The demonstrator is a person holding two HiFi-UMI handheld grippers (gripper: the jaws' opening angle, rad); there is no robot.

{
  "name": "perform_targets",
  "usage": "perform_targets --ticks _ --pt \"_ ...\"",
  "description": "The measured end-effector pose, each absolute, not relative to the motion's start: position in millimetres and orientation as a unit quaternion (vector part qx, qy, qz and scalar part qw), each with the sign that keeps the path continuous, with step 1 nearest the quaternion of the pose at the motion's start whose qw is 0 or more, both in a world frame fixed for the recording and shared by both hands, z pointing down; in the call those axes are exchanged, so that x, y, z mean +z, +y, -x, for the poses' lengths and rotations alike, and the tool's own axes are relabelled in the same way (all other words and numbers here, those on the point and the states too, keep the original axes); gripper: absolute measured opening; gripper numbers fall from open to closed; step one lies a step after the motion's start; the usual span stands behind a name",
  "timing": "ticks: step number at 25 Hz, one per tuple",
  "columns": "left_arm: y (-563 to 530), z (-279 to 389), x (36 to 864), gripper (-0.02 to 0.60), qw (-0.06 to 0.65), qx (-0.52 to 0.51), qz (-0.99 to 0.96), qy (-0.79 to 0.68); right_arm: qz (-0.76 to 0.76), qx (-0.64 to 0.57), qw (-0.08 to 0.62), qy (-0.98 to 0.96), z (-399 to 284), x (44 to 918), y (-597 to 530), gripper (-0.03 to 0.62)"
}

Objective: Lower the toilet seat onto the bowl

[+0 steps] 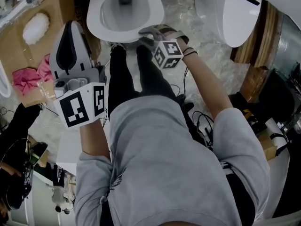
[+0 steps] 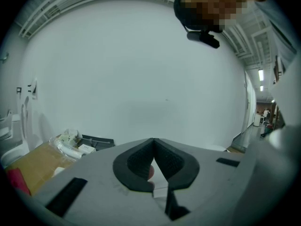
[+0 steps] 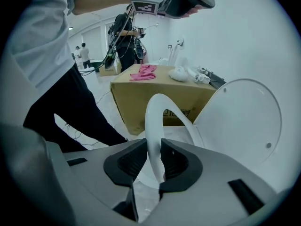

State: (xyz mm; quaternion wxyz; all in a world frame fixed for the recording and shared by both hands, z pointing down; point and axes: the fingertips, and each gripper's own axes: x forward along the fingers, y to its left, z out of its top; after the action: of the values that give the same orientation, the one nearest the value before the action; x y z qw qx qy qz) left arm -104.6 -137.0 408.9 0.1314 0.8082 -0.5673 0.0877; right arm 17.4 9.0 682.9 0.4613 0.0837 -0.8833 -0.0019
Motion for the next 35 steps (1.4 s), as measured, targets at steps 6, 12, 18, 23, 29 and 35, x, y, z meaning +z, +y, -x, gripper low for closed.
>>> perform_targets --ticks 6,12,18,23,29,35 --pt "-136.4 104.0 417.3 0.000 0.132 0.094 -0.810 -0.564 -0.071 -0.003 0.469 -0.880 -16.7 697.3 23.1 0.086" --pt "-136.1 106.3 429.2 0.000 0.136 0.100 -0.810 -0.562 -0.050 -0.002 0.482 -0.875 -14.1 717.9 37.0 0.094" --pt "-133.7 107.7 440.0 0.000 0.141 0.107 -0.810 -0.559 -0.042 0.012 0.489 -0.871 -12.2 736.8 50.9 0.101" --pt "-131.9 107.2 448.6 0.000 0.145 0.113 -0.811 -0.556 -0.036 0.010 0.499 -0.866 -11.1 752.8 61.6 0.104" --pt "-129.3 107.5 460.1 0.000 0.150 0.118 -0.812 -0.552 -0.025 0.013 0.509 -0.860 -8.9 773.5 73.1 0.106" --pt "-124.8 107.3 468.5 0.000 0.153 0.125 -0.813 -0.548 -0.018 0.037 0.516 -0.856 -8.8 793.6 86.2 0.103"
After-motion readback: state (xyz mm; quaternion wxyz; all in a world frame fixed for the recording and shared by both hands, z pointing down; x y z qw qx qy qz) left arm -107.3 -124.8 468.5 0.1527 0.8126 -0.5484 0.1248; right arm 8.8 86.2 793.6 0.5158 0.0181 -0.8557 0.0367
